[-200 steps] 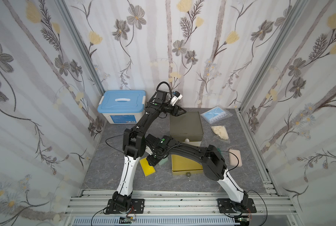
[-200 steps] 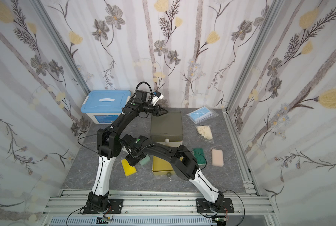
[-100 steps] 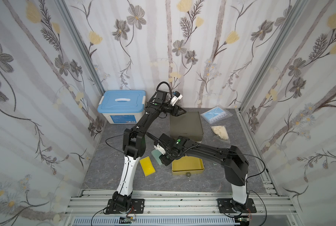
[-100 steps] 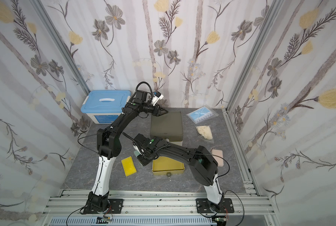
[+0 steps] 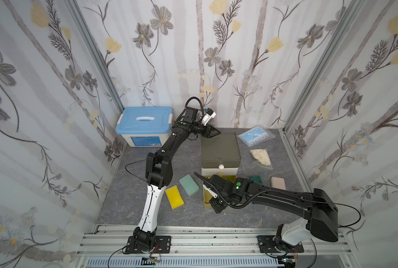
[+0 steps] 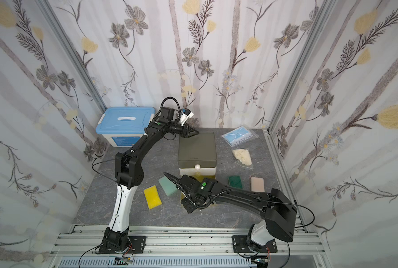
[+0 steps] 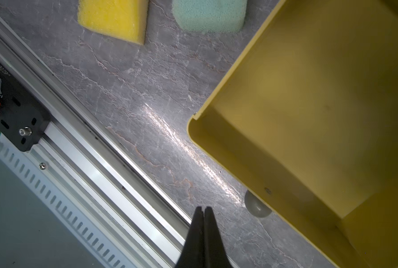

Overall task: Take the sponge out of the drawer
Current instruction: Close the drawer in the storage box.

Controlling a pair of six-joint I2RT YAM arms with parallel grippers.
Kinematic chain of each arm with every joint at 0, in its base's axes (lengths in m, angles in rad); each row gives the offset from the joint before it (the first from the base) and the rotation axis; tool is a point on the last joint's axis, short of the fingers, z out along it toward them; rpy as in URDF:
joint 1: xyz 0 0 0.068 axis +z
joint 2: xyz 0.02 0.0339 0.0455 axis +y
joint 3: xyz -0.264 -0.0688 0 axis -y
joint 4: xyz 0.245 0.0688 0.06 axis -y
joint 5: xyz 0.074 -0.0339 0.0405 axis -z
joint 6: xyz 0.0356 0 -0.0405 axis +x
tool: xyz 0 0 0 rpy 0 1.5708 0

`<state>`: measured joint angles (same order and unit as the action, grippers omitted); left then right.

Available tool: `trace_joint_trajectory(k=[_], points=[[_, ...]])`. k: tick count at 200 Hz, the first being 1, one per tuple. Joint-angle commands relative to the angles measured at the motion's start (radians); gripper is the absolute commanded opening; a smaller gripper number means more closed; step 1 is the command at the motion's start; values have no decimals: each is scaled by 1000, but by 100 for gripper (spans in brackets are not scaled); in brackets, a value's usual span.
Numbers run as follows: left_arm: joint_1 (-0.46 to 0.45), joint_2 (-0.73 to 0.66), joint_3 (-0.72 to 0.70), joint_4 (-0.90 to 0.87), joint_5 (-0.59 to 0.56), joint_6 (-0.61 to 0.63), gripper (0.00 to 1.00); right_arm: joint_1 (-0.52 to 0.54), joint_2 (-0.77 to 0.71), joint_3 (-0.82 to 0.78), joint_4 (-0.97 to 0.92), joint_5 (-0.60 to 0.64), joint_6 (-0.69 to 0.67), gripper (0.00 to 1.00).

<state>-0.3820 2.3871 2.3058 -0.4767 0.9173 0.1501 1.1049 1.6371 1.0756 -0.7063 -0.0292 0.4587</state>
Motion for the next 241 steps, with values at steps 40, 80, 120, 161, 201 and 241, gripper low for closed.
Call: trace_joint_trajectory(k=[40, 80, 120, 161, 201, 241], points=[[0, 24, -7, -158, -7, -9, 61, 13, 16, -81, 129, 8, 85, 0], [1, 20, -11, -168, -7, -3, 61, 14, 66, -94, 151, 28, 76, 0], [0, 14, -11, -172, -8, 1, 61, -23, 96, -127, 194, 30, 68, 0], [0, 15, -13, -175, -5, 3, 61, -74, 120, -90, 180, 80, 19, 0], [0, 12, -16, -178, -4, 4, 61, -119, 157, -68, 216, 110, -14, 0], [0, 12, -17, -185, -3, 11, 61, -148, 209, -44, 229, 136, -43, 0]])
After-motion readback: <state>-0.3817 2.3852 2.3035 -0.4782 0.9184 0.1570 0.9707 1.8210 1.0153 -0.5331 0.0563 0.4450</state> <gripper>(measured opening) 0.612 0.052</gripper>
